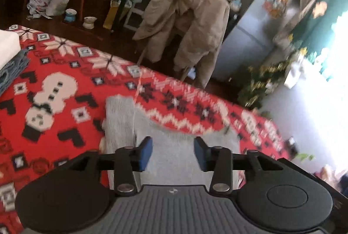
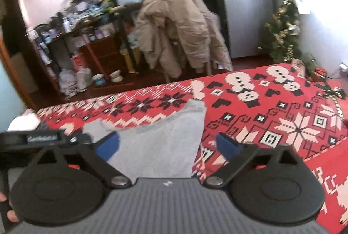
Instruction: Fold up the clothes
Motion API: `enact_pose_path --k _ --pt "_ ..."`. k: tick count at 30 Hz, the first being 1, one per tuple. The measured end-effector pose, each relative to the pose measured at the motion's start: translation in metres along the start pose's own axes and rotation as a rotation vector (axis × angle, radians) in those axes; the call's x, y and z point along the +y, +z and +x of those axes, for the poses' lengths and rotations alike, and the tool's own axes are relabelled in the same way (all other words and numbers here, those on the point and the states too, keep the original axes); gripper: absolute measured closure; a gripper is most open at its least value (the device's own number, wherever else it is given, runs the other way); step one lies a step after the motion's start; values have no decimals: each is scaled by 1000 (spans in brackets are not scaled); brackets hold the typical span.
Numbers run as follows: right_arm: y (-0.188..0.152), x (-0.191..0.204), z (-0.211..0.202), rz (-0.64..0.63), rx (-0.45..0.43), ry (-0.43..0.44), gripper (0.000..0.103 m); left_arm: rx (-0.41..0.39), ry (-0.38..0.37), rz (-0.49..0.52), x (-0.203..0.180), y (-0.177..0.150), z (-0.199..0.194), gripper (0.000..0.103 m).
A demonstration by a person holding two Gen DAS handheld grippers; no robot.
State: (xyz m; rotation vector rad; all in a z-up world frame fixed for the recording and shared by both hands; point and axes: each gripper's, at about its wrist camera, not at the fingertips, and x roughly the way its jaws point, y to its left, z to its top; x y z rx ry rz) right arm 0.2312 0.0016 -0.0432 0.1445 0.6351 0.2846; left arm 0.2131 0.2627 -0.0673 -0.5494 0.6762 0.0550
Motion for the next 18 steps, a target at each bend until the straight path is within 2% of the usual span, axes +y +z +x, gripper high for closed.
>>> enact_pose_path --k 3,6,9,10,11,13,16,17,18 --pt "13 8 13 42 -43 -93 1 3 -14 -3 10 15 5 58" --pt "27 8 31 67 -16 -59 1 42 -53 7 16 18 16 60" --pt "37 4 42 65 -25 -9 1 46 -55 -22 24 20 23 61" --pt "39 3 46 56 -32 -1 1 31 -59 -31 26 19 22 69" --pt "40 4 50 25 -44 -14 1 13 -67 -27 28 19 21 85" --pt "39 8 57 -60 -69 -45 9 -24 -84 -16 29 21 20 101" --pt "33 3 66 -104 -62 -49 52 -59 -130 2 25 24 22 101" --pt "29 0 70 -101 -49 -46 83 -57 -146 2 24 25 24 101" --pt "25 -4 74 -94 -34 -41 94 -33 -149 8 20 23 29 101"
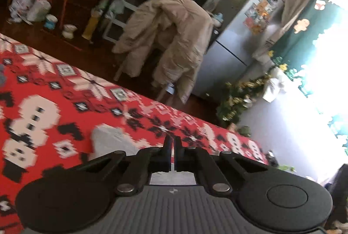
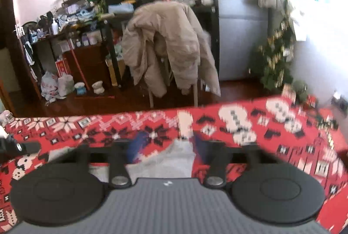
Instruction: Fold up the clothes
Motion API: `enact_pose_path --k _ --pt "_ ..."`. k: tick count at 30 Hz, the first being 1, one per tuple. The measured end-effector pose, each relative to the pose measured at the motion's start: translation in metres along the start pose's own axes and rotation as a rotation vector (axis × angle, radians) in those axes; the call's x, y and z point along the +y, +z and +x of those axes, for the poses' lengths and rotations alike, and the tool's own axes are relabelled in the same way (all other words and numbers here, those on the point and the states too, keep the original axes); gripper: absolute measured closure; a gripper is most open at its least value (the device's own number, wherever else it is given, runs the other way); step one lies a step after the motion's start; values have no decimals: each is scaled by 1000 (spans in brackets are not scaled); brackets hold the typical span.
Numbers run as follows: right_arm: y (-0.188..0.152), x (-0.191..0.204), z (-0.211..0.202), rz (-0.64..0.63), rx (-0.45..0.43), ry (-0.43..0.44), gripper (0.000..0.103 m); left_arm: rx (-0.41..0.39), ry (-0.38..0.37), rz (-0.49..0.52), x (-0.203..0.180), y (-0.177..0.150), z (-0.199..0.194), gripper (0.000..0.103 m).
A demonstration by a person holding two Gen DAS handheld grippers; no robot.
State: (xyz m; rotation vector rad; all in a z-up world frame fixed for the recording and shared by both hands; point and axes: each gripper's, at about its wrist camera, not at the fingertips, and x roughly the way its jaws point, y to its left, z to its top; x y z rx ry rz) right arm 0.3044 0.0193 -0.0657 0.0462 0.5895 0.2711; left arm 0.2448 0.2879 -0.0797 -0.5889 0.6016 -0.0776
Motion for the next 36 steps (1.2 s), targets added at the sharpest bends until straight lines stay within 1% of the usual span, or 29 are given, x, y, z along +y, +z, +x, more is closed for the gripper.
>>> enact_pose_path --k 4,7,10,13,15,18,20,22,25,27,29,31,33,36 --pt "-18 -12 18 30 62 20 94 105 -8 18 -11 -11 25 101" --pt "-25 -12 30 12 70 30 94 159 19 71 -18 -29 40 101" --pt "-32 -7 40 6 113 56 95 189 19 75 -18 -38 46 101" --pt "-45 1 51 -26 145 57 94 194 33 80 -13 -40 47 101" --pt "-53 6 56 -41 148 55 94 202 32 48 -7 -41 46 101" --pt "-45 9 52 -60 158 44 94 193 28 34 0 -41 41 101" --pt "-39 8 50 -36 133 39 93 180 33 42 1 -40 39 101" --pt "-37 7 55 -23 132 16 93 170 30 35 5 -39 36 101" --pt "-39 5 63 -16 146 4 93 174 21 -5 13 -37 36 101" --pt "-37 6 67 -22 161 -3 93 178 21 -12 16 -38 36 101" --pt "-29 3 65 8 133 8 92 175 18 -17 17 -38 35 101" --pt "-24 -2 68 43 118 6 92 167 6 -12 16 -37 34 101" --pt "-24 -6 79 74 143 -12 92 162 -2 -2 15 -37 35 100" --pt "-29 -5 88 80 150 -25 92 168 9 26 14 -38 36 100"
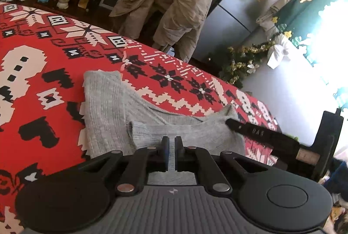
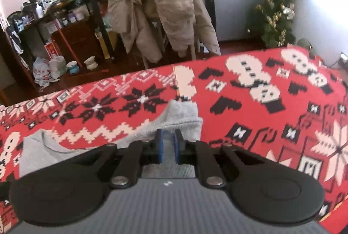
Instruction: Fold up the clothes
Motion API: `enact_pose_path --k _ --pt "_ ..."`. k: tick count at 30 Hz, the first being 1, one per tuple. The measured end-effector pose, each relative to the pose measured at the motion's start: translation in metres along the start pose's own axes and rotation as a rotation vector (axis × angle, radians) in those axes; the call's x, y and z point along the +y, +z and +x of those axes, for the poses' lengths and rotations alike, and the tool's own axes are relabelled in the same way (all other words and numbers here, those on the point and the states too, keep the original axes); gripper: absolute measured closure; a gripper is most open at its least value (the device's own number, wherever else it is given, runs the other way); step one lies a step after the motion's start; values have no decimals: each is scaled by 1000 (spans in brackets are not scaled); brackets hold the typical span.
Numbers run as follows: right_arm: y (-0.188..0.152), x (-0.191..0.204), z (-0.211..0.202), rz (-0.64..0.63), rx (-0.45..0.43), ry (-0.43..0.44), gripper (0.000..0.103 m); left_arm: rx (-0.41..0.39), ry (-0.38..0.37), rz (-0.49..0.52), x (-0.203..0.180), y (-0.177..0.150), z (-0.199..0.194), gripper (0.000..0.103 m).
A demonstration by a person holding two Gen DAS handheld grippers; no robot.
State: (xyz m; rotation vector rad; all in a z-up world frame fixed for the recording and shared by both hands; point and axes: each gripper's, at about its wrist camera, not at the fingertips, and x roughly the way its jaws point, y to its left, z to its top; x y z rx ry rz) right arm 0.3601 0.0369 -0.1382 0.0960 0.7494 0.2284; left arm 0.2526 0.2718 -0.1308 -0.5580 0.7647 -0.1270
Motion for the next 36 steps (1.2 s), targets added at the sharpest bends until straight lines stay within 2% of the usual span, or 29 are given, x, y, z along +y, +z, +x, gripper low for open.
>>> enact_pose_path --k 4,8,9,14,17,21,24,27,31,36 --pt "5 6 -2 -12 -38 2 92 -5 13 1 4 0 -2 100" --pt "1 12 4 -43 -29 -21 92 -24 29 -14 11 3 -6 100" --pt "0 14 5 -55 -28 -31 90 -27 30 -18 12 4 -7 100" --pt "-1 26 -14 -108 -24 33 83 -44 47 -21 17 9 -13 100" --pt "-7 32 -19 -144 -5 13 83 -54 65 -18 18 11 -16 100" --pt "-6 30 -40 -105 -71 12 83 -63 83 -10 17 14 -19 100" --pt "-6 23 -44 -101 -55 20 83 -63 88 -4 17 16 -19 100" --pt "-12 13 -29 -73 28 5 83 -66 94 8 13 16 -17 100" --pt "-18 17 -29 -108 11 -6 82 -73 94 14 9 16 -15 100" --pt "-16 14 -45 -87 -6 17 82 -81 90 16 5 17 -13 100"
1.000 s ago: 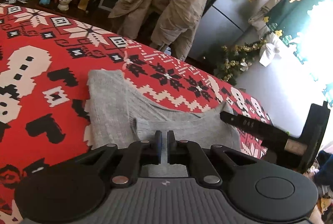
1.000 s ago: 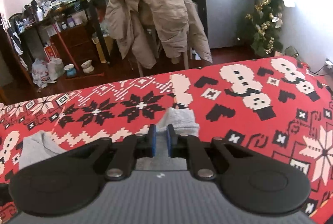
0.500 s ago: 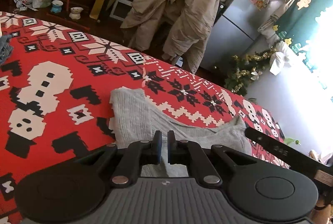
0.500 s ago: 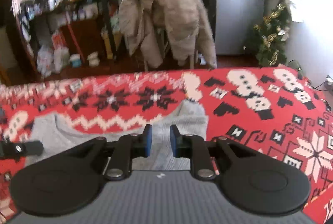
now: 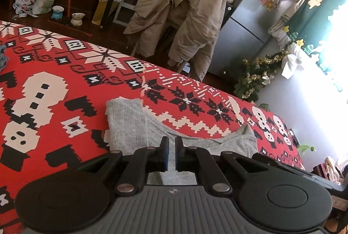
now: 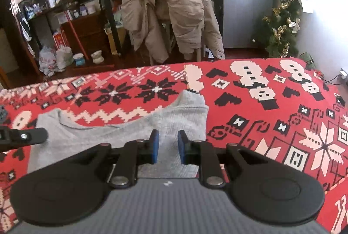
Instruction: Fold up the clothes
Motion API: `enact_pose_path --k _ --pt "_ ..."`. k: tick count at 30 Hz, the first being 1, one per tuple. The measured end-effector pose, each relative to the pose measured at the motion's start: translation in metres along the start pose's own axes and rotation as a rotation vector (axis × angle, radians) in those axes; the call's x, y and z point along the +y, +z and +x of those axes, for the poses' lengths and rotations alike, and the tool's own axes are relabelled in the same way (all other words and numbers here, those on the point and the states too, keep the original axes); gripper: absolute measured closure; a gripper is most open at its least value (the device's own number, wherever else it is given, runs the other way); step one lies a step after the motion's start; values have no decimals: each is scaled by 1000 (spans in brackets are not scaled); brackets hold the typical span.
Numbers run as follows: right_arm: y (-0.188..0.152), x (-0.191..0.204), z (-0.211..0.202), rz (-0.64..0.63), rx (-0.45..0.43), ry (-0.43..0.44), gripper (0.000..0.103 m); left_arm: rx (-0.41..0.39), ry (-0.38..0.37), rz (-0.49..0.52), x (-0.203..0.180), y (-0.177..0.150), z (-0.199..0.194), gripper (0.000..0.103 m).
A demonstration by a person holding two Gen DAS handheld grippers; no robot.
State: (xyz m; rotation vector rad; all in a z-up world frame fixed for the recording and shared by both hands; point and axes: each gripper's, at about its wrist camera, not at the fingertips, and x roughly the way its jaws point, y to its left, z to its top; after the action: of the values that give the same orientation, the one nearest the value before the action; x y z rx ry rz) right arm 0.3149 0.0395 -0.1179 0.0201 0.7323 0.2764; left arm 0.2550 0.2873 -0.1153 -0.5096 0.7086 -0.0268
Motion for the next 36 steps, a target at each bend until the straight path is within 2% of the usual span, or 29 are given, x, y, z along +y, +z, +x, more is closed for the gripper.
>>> enact_pose_path --k 4,6,10,15,17,21,24,28,32,36 --pt "-10 -5 7 22 31 7 83 -4 14 8 -3 0 1 100" --pt "-10 1 4 -7 29 -7 82 -9 14 10 -4 0 1 100" --pt "-11 4 -8 -20 14 40 82 -16 20 22 -6 1 0 100" --pt "-17 10 -6 -60 32 21 82 -13 31 24 -5 1 1 100" --pt "-16 12 -15 -66 16 55 82 -14 35 26 -5 1 0 100" --pt "-23 20 -11 -84 53 64 83 -16 39 25 -4 0 0 100" --pt "-24 26 -14 -111 49 57 83 -18 38 27 -5 0 -1 100" --pt "-27 28 -21 -101 58 88 83 -20 37 30 -5 0 -2 100" --pt "-31 39 -23 -162 49 59 82 -23 38 34 -6 0 -3 100" --pt "-32 43 -25 -166 62 83 82 -15 34 31 -6 0 -2 100"
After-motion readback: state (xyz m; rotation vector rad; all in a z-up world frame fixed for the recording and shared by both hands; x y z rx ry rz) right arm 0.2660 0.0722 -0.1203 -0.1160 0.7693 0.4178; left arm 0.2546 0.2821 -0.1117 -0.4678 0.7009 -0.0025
